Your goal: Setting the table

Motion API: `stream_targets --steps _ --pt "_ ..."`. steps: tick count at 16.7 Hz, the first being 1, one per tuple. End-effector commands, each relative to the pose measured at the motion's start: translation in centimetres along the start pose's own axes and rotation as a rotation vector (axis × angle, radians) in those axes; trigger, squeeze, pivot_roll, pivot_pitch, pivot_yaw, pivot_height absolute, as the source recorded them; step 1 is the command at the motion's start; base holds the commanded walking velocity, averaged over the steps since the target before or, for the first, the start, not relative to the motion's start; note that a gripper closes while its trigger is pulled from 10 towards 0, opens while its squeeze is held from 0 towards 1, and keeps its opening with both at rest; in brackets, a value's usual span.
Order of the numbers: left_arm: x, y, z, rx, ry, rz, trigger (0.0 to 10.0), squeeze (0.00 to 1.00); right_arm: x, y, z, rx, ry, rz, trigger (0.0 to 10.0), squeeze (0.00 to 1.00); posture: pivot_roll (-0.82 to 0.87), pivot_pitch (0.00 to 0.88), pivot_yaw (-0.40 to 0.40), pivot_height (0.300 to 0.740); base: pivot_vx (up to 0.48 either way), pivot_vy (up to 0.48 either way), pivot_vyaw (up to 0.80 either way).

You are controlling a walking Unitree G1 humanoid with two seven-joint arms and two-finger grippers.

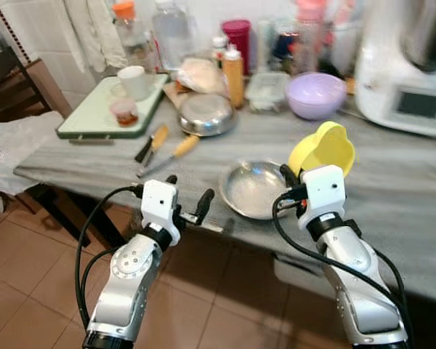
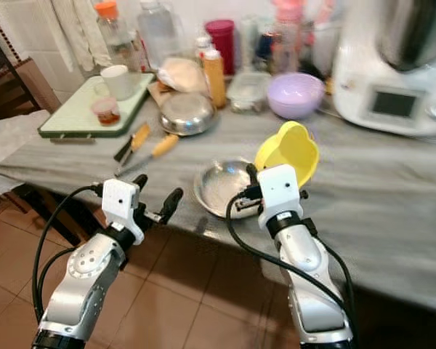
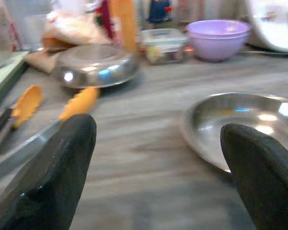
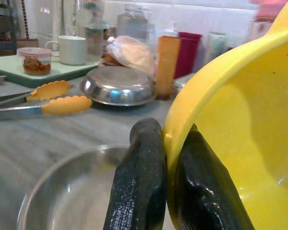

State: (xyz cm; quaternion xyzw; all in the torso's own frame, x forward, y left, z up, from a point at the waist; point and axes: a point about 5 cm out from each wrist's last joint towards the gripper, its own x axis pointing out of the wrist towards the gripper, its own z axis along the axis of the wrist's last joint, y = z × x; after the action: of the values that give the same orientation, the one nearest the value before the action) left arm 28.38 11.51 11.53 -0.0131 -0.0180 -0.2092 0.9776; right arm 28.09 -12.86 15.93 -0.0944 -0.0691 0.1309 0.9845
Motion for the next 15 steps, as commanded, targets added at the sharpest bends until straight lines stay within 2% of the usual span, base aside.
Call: stream_targets --steps 1,3,6,9,11,13,15 --pt "-0.2 0.5 0.3 0.01 -0.006 0.002 10.0 0.0 0.2 0.5 0.8 0.002 -0.036 0.024 10.0 0.0 -0.07 0.062 0.103 0.74 0.424 0.0 0.0" --pt "-0.5 0.7 0.5 0.004 -0.019 -0.003 10.0 0.0 0.2 0.4 0.8 0.0 -0.036 0.024 10.0 0.0 -0.07 0.062 0.103 0.74 0.251 0.0 0.0" --pt "-1.0 1.6 0.2 0.039 0.011 0.014 10.0 0.0 0.2 0.4 0.8 -0.004 -0.035 0.023 10.0 0.0 -0.07 0.064 0.105 0.74 0.0 0.0 0.0" --pt "-1.2 2.0 0.5 0.04 0.014 0.004 10.0 0.0 0.3 0.3 1.0 -0.017 -0.04 0.033 10.0 0.0 -0.06 0.064 0.105 0.74 0.0 0.0 0.0" --pt "-1.8 2.2 0.4 0.052 0.033 -0.042 10.0 0.0 0.7 0.2 1.2 -0.049 -0.046 0.087 10.0 0.0 -0.06 0.068 0.107 0.74 0.0 0.0 0.0" --pt "-2.8 2.2 0.9 0.058 0.037 -0.146 10.0 0.0 1.8 -0.1 1.4 -0.119 -0.028 0.183 10.0 0.0 -0.06 0.076 0.099 0.74 0.0 0.0 0.0" --pt "-3.2 2.1 1.1 0.044 0.049 -0.208 10.0 0.0 2.5 -0.2 1.5 -0.145 -0.019 0.246 10.0 0.0 -0.06 0.083 0.089 0.74 0.0 0.0 0.0"
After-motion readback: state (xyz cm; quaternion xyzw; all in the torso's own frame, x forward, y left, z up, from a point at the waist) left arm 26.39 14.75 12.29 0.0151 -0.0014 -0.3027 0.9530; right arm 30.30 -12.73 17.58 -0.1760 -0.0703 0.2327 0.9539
